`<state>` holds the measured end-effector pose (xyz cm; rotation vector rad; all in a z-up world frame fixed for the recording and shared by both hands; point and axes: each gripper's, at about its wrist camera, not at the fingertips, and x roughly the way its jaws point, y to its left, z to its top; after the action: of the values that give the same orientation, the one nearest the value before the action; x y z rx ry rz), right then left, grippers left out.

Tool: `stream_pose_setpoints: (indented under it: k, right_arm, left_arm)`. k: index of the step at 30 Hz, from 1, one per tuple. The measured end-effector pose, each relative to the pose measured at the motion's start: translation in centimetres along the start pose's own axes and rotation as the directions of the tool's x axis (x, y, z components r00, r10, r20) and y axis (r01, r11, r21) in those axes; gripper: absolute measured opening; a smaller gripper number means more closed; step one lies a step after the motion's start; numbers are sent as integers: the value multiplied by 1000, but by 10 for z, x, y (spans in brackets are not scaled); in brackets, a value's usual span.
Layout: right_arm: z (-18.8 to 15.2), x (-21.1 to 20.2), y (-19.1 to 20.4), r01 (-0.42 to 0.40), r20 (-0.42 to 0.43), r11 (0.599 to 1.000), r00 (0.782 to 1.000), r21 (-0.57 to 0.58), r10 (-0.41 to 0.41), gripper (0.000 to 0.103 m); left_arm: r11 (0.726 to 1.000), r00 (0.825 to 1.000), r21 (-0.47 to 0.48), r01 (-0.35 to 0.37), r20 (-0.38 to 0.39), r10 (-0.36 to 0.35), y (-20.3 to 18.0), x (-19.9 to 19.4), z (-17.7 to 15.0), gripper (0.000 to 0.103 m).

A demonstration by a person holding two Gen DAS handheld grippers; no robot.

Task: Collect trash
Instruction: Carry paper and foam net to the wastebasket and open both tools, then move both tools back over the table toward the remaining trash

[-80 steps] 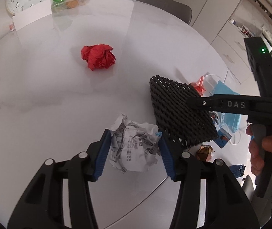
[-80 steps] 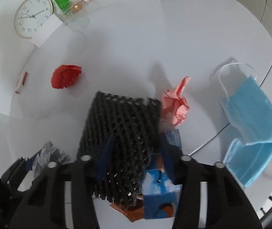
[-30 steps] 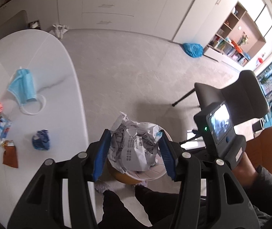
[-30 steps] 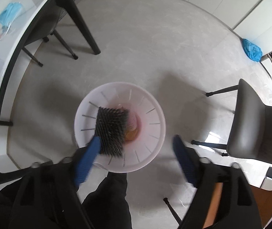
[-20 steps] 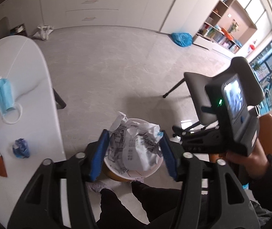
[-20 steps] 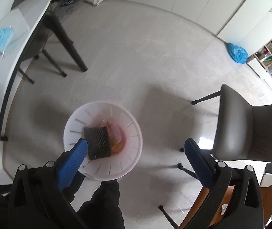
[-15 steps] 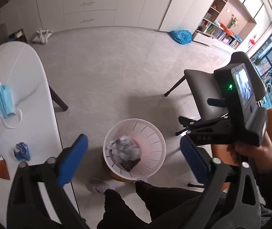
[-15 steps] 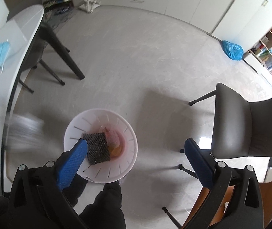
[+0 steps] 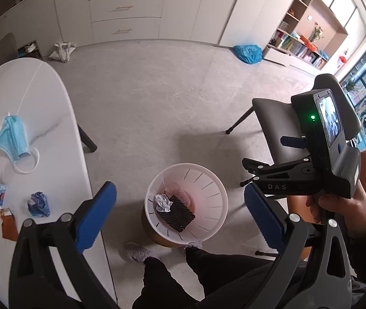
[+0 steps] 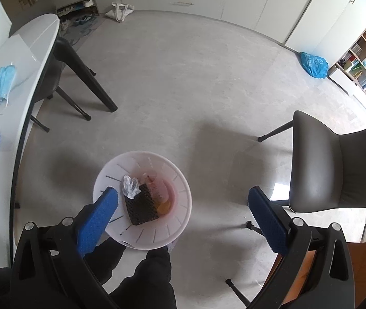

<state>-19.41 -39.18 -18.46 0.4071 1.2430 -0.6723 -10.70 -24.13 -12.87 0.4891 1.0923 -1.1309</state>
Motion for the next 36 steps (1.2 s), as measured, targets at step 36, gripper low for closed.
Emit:
stream_pose_setpoints:
  k: [36]
  right_arm:
    - [50,-30,271,-284,-15,845,950,-454,311,100]
  left_arm:
    - [828,935,-464,-314,-1,354,236,-66,-109,95]
